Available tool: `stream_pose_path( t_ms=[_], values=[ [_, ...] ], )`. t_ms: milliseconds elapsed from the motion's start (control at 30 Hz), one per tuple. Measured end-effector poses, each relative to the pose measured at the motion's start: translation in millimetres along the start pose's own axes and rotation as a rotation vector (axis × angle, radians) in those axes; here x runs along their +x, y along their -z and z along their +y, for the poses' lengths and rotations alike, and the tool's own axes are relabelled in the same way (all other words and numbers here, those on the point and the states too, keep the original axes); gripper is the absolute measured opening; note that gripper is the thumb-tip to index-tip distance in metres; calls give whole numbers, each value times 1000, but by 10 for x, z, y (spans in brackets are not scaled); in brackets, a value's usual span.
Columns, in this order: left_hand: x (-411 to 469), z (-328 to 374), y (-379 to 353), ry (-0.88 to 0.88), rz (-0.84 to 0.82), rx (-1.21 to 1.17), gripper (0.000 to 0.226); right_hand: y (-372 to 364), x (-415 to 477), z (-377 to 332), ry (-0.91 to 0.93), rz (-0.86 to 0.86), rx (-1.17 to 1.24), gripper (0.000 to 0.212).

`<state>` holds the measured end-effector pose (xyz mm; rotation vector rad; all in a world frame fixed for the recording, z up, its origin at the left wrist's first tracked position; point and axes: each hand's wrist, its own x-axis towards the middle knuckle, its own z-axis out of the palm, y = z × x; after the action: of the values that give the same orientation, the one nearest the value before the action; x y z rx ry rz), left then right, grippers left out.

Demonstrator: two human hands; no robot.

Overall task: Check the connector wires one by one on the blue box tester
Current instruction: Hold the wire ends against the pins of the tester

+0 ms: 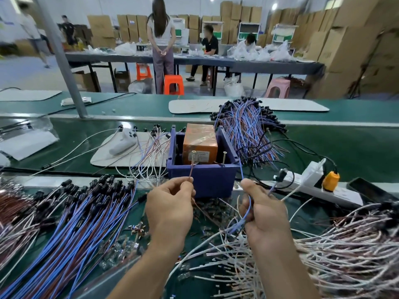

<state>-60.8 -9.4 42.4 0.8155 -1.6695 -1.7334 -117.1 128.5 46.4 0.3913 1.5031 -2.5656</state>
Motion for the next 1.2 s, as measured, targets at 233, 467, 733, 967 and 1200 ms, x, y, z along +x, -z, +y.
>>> stream_pose_path(
  t_ms=[233, 467, 733, 967, 1200],
  values=[
    [93, -105, 21, 9, 48, -8, 18, 30, 40, 30, 4, 42, -103, 13],
    [68, -89, -15, -69, 42, 41, 26, 47, 13, 50, -10, -7, -99, 15],
    [46, -91, -24, -96, 30, 66, 26, 42, 5, 60, -6, -12, -105, 14],
    [26, -108, -29, -100, 18, 68, 25, -10, 9, 94, 64, 19, -134, 18],
    [28, -110, -32, -101, 11, 80, 24, -59, 40, 127, 112, 38, -120, 20]
  ],
)
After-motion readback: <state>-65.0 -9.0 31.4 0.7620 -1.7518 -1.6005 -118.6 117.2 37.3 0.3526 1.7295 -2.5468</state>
